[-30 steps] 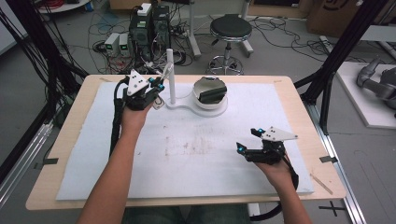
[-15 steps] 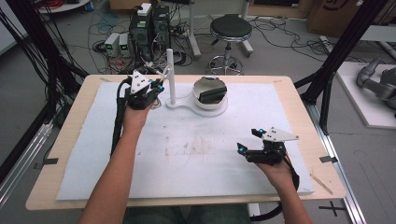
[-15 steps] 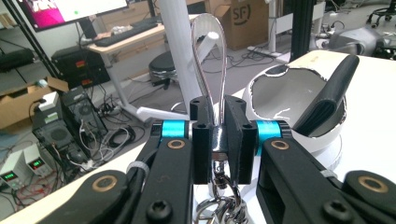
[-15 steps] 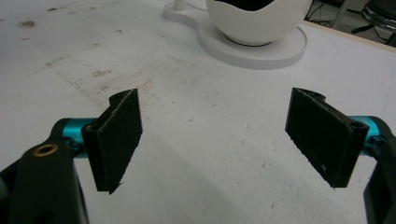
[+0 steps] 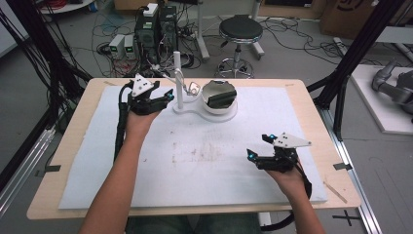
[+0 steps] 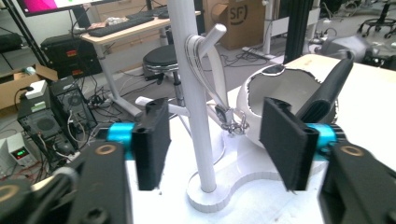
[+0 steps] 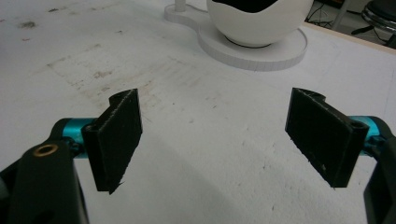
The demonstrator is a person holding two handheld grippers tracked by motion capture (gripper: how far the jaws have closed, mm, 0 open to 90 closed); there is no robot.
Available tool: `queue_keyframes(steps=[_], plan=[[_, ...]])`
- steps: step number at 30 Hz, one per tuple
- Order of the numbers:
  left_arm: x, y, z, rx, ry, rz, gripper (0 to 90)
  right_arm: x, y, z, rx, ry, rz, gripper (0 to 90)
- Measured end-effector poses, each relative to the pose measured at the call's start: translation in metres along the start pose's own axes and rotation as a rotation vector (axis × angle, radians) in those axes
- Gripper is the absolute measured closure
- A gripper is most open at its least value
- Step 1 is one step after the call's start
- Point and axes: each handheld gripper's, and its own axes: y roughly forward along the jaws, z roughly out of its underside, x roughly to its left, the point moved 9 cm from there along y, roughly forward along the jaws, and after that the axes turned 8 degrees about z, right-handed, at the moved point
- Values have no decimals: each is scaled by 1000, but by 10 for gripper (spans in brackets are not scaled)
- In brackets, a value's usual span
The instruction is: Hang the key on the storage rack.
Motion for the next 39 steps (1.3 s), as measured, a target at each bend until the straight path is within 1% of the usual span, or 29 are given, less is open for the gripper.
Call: queue_keyframes(steps=[1, 2, 4, 6, 7, 9, 10, 11, 12, 15, 17, 19, 21, 25, 27, 30, 31, 32, 33, 34, 35, 38, 39], plan=[[-2, -1, 0, 8, -6, 17, 376, 0, 0, -1, -4, 2, -1, 190], [-3, -4, 0, 2, -11, 24, 352, 0, -1, -1, -4, 0, 1, 190], [-6, -10, -2, -17, -13, 47, 335, -1, -1, -1, -8, 2, 0, 190], [-9, -18, -2, -23, -16, 58, 309, -1, -2, -2, -10, 1, 3, 190], [-11, -22, -1, -26, -16, 73, 304, -2, -2, -2, -13, 2, 3, 190], [-17, -30, 4, -22, -33, 98, 296, -2, -2, -2, -11, 3, 2, 190], [-21, -34, 7, -16, -39, 104, 294, -2, -1, -2, -12, 0, 5, 190], [-24, -38, 10, -13, -34, 110, 286, -2, -1, -2, -10, -3, 3, 190], [-29, -43, 12, -21, -36, 128, 276, -2, 0, -2, -7, 1, 4, 190], [-39, -56, 18, -28, -42, 160, 261, -1, 2, -3, -6, -9, 6, 190], [-44, -65, 24, -17, -30, 176, 243, 0, 2, -3, -5, -15, 2, 190], [-48, -73, 30, -9, -36, 195, 243, 1, 2, -4, -9, -16, 2, 190], [-50, -81, 37, 6, -25, 200, 242, 0, 2, -3, -5, -12, 3, 190], [-56, -93, 49, 20, -32, 217, 232, -1, 2, -3, -4, -3, 11, 190], [-59, -97, 53, 13, -37, 225, 227, -1, 3, -3, -7, -11, 14, 190], [-59, -99, 60, 19, -42, 238, 220, 1, 5, -2, 0, -14, 13, 190], [-59, -99, 63, 24, -44, 246, 217, 1, 5, -2, 0, -12, 13, 190], [-60, -98, 65, 34, -47, 264, 217, 1, 6, -2, 2, -10, 13, 190], [-60, -98, 67, 36, -45, 272, 217, 1, 6, -2, 3, -9, 11, 190], [-59, -98, 69, 43, -33, 268, 217, 0, 6, -2, 1, -8, 12, 190], [-60, -97, 69, 47, -33, 272, 217, 0, 5, -1, 4, -7, 14, 190], [-64, -98, 69, 52, -3, 278, 217, -1, 4, -2, -1, 4, 20, 190], [-65, -99, 69, 52, -2, 283, 217, -2, 4, -2, -3, 3, 23, 190]])
